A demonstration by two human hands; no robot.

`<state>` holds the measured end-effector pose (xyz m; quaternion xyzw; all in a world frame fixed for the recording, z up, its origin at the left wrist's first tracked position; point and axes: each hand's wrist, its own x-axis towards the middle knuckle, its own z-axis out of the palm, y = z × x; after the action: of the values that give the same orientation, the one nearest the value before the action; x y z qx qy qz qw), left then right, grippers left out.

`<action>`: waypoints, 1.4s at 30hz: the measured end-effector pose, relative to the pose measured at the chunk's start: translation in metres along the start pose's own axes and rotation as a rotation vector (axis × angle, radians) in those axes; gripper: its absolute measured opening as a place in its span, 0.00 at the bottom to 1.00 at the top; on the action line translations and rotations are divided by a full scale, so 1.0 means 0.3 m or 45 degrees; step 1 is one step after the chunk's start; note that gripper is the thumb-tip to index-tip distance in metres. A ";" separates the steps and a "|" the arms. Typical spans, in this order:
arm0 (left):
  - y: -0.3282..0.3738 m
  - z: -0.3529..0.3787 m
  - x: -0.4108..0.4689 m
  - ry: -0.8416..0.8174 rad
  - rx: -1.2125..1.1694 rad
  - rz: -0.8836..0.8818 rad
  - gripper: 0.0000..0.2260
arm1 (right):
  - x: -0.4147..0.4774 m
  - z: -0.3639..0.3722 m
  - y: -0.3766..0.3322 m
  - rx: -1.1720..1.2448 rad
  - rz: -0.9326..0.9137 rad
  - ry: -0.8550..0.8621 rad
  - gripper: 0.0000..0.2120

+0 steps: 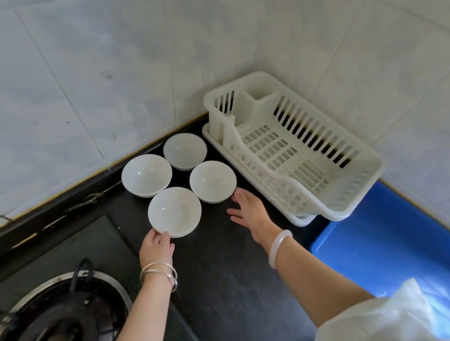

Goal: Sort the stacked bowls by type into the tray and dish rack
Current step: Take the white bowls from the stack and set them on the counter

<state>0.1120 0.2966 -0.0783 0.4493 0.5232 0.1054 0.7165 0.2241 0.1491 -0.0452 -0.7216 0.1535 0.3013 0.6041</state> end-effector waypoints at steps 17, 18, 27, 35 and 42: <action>-0.409 0.160 -0.588 -0.799 0.914 0.077 0.13 | -0.637 -0.738 0.433 -0.536 -0.135 0.459 0.07; -0.439 0.175 -0.621 -0.845 1.010 0.124 0.13 | -0.663 -0.774 0.470 -0.601 -0.112 0.519 0.07; -0.632 0.225 -0.829 -1.099 1.493 0.385 0.21 | -0.780 -0.865 0.654 -1.157 0.116 0.721 0.11; -0.657 0.221 -0.811 -1.127 1.404 0.247 0.24 | -0.752 -0.861 0.655 -1.030 0.165 0.748 0.07; -0.673 0.212 -0.782 -1.146 1.070 -0.090 0.14 | -0.768 -0.875 0.635 -1.111 0.115 0.742 0.08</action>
<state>0.0003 0.0010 -0.0739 0.6760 0.1807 -0.3336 0.6317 0.0005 -0.1793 -0.0274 -0.9526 0.2064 0.1497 0.1660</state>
